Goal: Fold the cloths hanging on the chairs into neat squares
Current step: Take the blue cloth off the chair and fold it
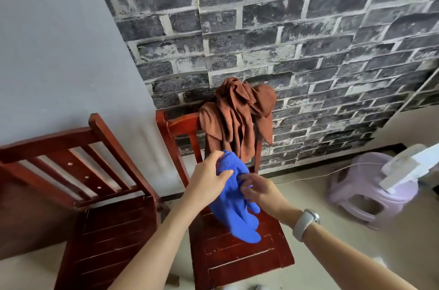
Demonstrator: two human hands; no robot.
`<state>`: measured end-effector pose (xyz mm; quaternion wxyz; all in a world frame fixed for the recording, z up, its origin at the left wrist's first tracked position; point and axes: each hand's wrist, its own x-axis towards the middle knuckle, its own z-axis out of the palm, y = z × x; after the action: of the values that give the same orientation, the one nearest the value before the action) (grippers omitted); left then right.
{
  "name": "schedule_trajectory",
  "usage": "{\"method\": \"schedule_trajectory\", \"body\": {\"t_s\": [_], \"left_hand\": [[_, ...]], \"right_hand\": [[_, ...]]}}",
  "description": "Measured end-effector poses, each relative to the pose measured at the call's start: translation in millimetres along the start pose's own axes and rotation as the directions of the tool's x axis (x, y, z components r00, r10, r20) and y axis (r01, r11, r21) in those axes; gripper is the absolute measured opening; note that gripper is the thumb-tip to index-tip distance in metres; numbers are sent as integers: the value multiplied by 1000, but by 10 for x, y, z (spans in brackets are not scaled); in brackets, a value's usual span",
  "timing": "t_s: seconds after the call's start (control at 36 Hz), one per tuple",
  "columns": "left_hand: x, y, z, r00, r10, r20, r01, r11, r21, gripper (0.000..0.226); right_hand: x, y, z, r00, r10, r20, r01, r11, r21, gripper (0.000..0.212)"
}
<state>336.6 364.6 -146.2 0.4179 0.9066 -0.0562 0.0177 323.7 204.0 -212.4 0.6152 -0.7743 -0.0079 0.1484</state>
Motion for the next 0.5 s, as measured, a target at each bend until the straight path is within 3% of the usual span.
{"method": "schedule_trajectory", "body": {"t_s": [0.14,0.25,0.39,0.5], "left_hand": [[57,127,-90,997,52,-55,-61,984,-169,28],[140,152,-199,998,15,-66,-31,966,-257,20],[250,-36,-331,974,-135,-183,118,988,-100,39],[225,-137,-437,965,-212,-156,179,963,-201,41]], "right_hand": [[47,8,91,997,-52,-50,50,998,-27,42],[128,-56,118,985,-122,-120,102,982,-161,13],[140,-85,33,965,-145,-218,95,970,-223,6],[138,-128,-160,934,-186,-304,107,960,-259,5]]}}
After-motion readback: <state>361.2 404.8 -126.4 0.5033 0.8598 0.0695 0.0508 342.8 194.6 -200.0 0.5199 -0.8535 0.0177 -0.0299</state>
